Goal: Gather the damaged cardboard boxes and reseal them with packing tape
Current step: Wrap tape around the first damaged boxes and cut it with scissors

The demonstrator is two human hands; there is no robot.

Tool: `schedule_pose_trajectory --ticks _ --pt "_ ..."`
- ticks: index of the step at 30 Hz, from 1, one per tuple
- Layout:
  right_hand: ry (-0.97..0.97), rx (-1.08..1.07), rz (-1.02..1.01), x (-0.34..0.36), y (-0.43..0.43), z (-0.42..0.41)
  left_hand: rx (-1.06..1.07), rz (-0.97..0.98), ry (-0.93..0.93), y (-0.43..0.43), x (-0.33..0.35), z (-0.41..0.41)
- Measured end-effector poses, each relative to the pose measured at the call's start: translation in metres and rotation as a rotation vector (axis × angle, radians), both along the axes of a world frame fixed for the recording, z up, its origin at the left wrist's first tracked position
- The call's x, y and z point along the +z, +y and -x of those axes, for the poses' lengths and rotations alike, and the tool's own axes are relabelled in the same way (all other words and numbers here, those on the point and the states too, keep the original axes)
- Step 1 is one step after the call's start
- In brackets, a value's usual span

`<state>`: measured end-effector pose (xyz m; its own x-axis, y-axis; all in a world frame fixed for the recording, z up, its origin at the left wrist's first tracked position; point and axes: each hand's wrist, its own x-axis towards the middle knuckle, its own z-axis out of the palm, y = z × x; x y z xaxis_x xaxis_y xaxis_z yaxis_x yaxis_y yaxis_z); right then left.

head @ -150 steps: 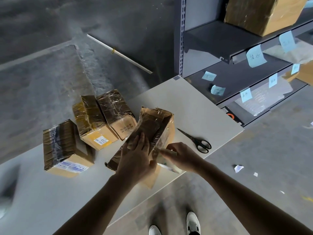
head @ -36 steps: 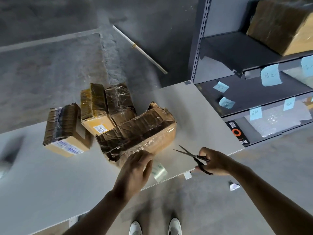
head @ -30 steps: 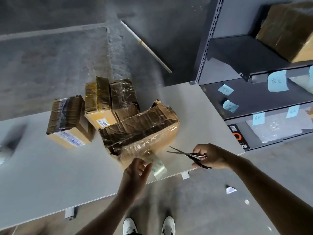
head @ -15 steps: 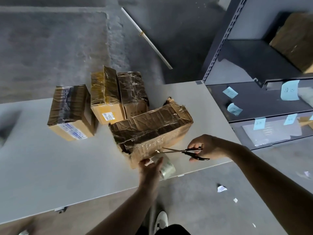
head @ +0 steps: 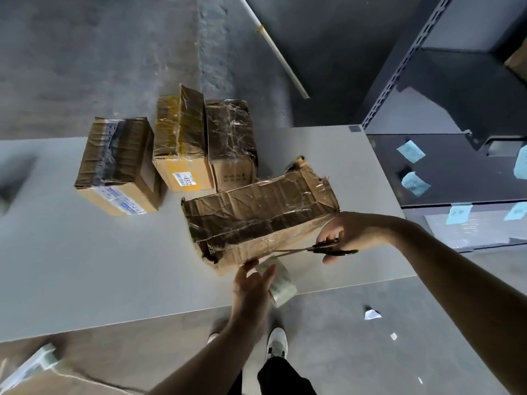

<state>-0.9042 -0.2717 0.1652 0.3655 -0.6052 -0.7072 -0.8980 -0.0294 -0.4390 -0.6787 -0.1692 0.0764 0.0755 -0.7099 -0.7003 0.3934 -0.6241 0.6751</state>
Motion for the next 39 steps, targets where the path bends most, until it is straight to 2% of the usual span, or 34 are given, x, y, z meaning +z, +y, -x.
schedule_pose_trajectory --ticks 13,34,39 --pt "0.011 0.103 -0.057 -0.005 -0.006 -0.002 -0.134 0.02 -0.102 -0.005 0.007 -0.009" --pt "-0.127 -0.045 -0.146 -0.024 -0.007 -0.027 -0.206 0.028 -0.081 -0.003 0.008 -0.016" --pt "-0.092 -0.049 -0.122 -0.02 -0.01 -0.03 -0.198 0.042 -0.074 -0.004 0.01 -0.017"
